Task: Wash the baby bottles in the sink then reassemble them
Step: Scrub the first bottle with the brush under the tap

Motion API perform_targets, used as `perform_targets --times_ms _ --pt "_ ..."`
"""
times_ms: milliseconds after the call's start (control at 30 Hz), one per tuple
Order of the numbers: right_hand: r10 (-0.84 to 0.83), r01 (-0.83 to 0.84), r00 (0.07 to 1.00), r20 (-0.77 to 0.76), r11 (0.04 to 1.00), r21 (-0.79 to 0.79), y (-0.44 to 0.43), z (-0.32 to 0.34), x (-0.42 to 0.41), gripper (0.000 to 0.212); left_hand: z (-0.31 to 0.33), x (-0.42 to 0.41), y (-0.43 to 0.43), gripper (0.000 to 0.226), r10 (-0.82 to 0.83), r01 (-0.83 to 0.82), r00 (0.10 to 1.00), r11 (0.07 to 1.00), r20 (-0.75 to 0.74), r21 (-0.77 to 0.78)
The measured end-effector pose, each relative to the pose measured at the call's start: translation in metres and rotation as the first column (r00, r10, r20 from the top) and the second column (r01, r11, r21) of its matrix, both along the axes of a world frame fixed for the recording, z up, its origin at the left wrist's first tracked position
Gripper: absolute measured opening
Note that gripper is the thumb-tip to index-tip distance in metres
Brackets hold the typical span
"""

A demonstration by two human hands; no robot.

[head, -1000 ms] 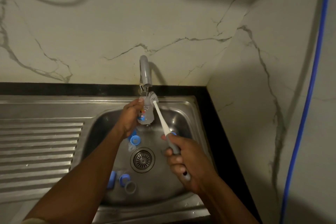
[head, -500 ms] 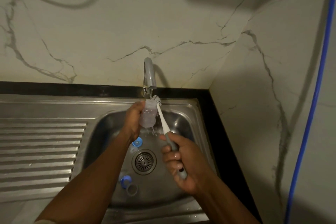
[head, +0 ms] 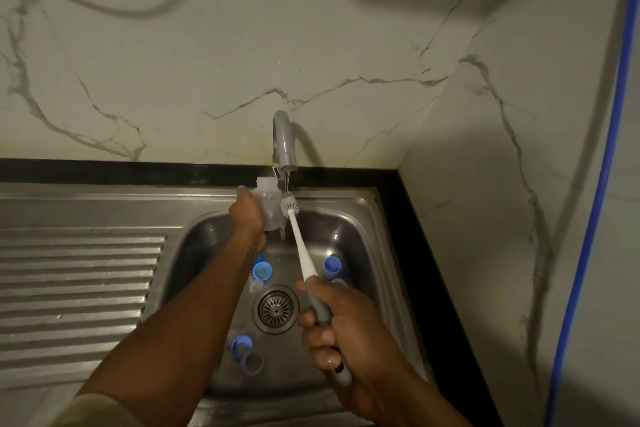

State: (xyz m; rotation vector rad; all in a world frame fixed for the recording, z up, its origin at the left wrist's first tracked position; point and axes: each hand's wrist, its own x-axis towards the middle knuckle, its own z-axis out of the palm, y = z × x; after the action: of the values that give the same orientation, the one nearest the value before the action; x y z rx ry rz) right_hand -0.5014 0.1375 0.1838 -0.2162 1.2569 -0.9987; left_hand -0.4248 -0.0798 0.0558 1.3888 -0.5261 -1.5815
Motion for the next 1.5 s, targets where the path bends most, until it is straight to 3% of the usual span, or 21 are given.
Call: perform_targets --times_ms 100,200,333,467,567,633,733,900,1100,1300,1400,1500 --pt "-0.009 0.010 1.000 -0.016 1.000 0.010 -0.003 -0.006 -0.007 0.019 -0.006 0.009 0.004 0.074 -0.204 0.203 0.978 0.979 -0.039 -0.014" --pt "-0.068 0.064 0.996 0.054 0.996 0.063 -0.018 -0.017 -0.020 0.019 -0.006 0.015 0.015 0.091 -0.471 0.454 0.874 0.879 -0.119 -0.147" --pt "-0.066 0.051 0.979 0.191 0.995 0.080 -0.022 -0.023 -0.038 0.022 -0.009 0.025 0.020 0.087 -0.657 0.667 0.744 0.718 0.124 -0.199" --pt "0.019 -0.022 0.998 0.066 0.999 0.050 -0.006 -0.016 -0.043 0.030 -0.020 0.036 0.011 0.079 -0.573 0.586 0.810 0.791 0.125 -0.175" --pt "0.058 -0.058 0.998 -0.014 0.998 0.038 -0.003 -0.012 -0.041 0.029 -0.024 0.039 0.011 0.055 -0.542 0.597 0.795 0.781 0.273 -0.186" --pt "0.039 -0.039 0.999 0.004 0.998 0.053 -0.011 -0.012 -0.040 0.028 -0.028 0.036 0.015 0.039 -0.589 0.657 0.742 0.735 0.321 -0.170" --pt "0.020 -0.023 0.997 0.070 0.999 0.038 -0.023 -0.009 -0.032 0.021 -0.029 0.029 0.021 0.031 -0.552 0.612 0.778 0.775 0.300 -0.161" --pt "-0.021 0.018 0.994 0.105 0.999 0.026 -0.031 -0.010 -0.022 0.015 -0.017 0.018 0.028 0.041 -0.548 0.600 0.795 0.774 0.261 -0.202" --pt "0.023 -0.025 0.996 0.086 0.999 0.024 -0.011 0.004 -0.012 0.021 -0.014 0.012 0.025 0.060 -0.275 0.345 0.914 0.913 0.297 -0.216" --pt "-0.058 0.059 0.982 0.178 0.998 0.002 -0.034 0.004 -0.019 0.018 -0.022 0.014 0.025 0.045 -0.420 0.480 0.870 0.842 0.259 -0.247" --pt "-0.039 0.041 0.981 0.191 0.999 -0.007 -0.032 0.005 -0.015 0.018 -0.020 0.015 0.025 0.047 -0.413 0.458 0.882 0.864 0.226 -0.211" --pt "0.025 -0.025 0.996 0.087 1.000 0.005 -0.013 0.009 -0.001 0.018 -0.027 0.023 0.016 0.094 -0.347 0.391 0.913 0.894 0.215 -0.216"
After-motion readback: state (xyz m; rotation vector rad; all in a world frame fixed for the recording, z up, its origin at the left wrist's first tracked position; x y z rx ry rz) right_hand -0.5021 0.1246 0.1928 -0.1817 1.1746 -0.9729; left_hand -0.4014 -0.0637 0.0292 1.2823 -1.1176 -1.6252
